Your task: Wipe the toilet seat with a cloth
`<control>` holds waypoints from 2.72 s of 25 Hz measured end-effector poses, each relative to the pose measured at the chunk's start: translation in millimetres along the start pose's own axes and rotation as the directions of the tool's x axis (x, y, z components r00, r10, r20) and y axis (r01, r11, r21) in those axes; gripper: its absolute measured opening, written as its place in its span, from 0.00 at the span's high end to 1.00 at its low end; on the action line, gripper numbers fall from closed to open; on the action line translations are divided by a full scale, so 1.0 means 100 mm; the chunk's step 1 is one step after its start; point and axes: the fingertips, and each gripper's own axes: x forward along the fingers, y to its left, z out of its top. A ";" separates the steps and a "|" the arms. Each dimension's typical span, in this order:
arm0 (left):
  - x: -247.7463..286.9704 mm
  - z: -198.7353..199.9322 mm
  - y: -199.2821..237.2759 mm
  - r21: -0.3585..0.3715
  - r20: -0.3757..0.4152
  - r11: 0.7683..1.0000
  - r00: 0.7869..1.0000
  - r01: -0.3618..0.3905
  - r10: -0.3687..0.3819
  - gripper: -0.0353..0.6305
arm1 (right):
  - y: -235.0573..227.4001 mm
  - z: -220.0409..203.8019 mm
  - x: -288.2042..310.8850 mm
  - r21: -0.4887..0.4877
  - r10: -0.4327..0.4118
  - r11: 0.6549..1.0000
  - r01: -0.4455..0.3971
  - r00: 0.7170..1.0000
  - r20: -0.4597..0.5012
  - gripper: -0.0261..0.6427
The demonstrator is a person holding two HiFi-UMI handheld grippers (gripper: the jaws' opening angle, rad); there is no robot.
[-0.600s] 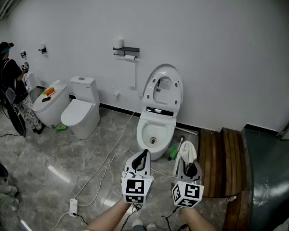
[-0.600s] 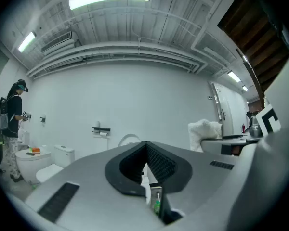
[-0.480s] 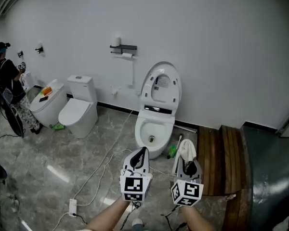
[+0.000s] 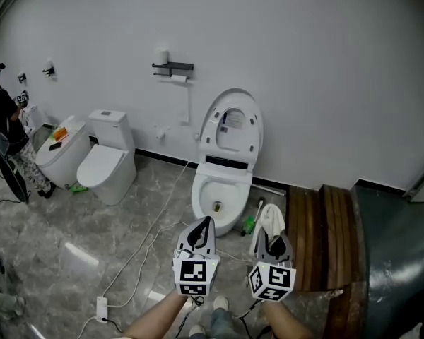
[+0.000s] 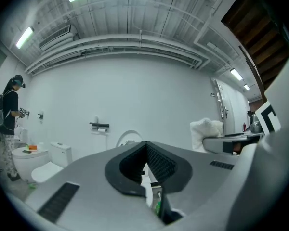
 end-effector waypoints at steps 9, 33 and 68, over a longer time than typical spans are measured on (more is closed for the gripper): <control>0.65 0.10 0.03 0.004 0.018 1.000 1.000 -0.024 0.024 0.95 | -0.29 0.14 0.63 0.005 0.010 1.000 -0.010 1.000 0.009 0.82; 2.06 -0.11 0.02 0.027 -0.023 0.998 0.998 -0.064 0.065 0.95 | -0.85 0.12 1.93 -0.067 0.076 0.995 -0.077 0.997 -0.015 0.82; 4.31 -0.54 1.21 -0.046 -0.055 0.999 0.998 0.009 -0.012 0.95 | -0.91 -0.04 4.18 -0.088 -0.032 0.996 0.024 0.996 -0.088 0.82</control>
